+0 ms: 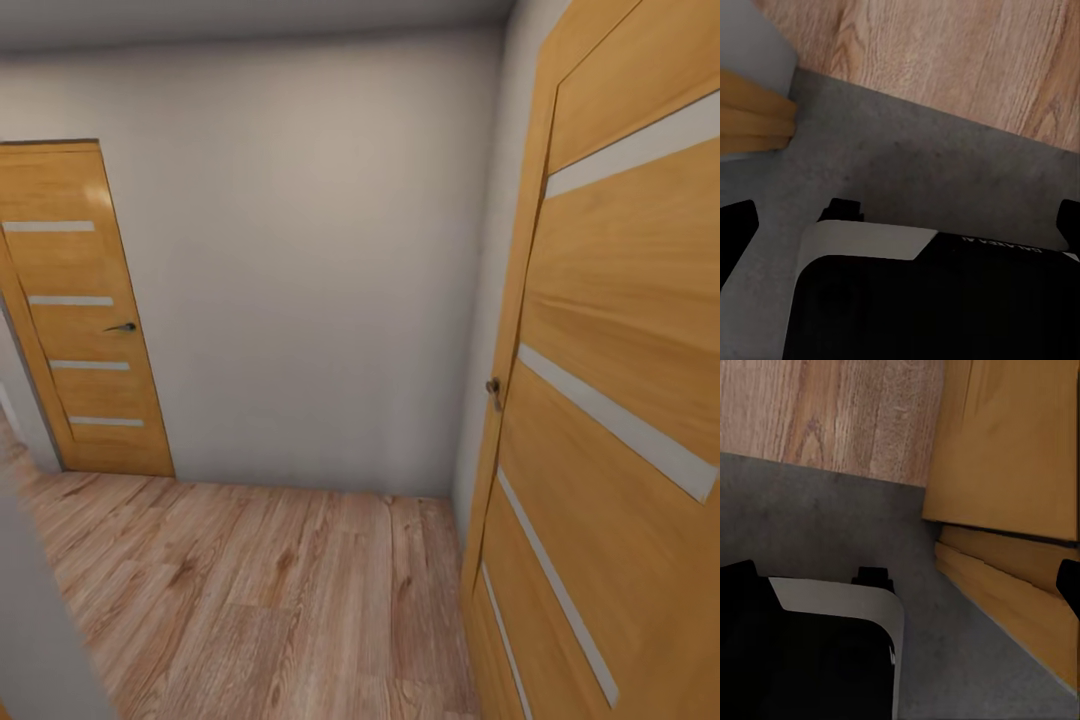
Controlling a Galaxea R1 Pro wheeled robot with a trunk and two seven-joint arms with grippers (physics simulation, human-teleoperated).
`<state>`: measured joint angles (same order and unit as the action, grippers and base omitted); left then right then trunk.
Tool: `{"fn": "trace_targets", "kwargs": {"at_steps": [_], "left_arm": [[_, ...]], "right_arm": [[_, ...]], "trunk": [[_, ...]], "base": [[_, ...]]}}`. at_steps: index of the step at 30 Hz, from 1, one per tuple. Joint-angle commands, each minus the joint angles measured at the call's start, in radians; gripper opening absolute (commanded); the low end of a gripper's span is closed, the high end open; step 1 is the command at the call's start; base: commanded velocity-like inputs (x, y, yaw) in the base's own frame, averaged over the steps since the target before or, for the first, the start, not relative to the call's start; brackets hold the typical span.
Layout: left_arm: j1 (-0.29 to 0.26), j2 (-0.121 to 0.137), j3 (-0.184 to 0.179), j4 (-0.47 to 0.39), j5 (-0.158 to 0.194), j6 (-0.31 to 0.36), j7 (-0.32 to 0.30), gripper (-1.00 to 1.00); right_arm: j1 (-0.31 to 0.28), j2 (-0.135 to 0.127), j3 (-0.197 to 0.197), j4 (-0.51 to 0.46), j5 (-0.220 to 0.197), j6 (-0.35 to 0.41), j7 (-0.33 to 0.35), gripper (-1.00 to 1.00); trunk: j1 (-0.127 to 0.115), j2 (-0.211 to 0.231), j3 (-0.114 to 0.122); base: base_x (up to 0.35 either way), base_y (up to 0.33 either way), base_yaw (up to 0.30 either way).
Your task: Move the two storage containers from the living room to the garage. In the garage, place one container on the floor and stack the other container on top of it (either order is fine).
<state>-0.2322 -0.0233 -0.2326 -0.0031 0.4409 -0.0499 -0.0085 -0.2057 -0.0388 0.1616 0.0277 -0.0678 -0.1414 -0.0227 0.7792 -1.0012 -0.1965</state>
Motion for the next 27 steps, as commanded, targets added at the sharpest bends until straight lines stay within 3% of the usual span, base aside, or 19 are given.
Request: {"fn": "trace_targets", "kwargs": {"at_steps": [1, 17, 27], "left_arm": [[-0.001, 0.000, -0.008, 0.001, 0.010, -0.004, -0.001, 1.00], [-0.001, 0.000, -0.008, 0.002, 0.010, -0.004, -0.001, 1.00], [-0.001, 0.000, -0.008, 0.002, 0.010, -0.004, -0.001, 1.00]], "right_arm": [[-0.001, 0.000, 0.008, 0.003, -0.007, -0.006, -0.002, 1.00], [-0.001, -0.001, 0.009, 0.003, -0.009, -0.006, -0.002, 1.00], [-0.001, -0.002, 0.009, 0.003, -0.009, -0.006, -0.003, 1.00]], "trunk": [[0.000, -0.001, -0.001], [0.000, -0.001, -0.001], [0.000, -0.001, -0.001]], "base": [[0.240, 0.000, 0.000], [0.292, 0.000, 0.000], [0.058, 0.022, 0.000]]}}
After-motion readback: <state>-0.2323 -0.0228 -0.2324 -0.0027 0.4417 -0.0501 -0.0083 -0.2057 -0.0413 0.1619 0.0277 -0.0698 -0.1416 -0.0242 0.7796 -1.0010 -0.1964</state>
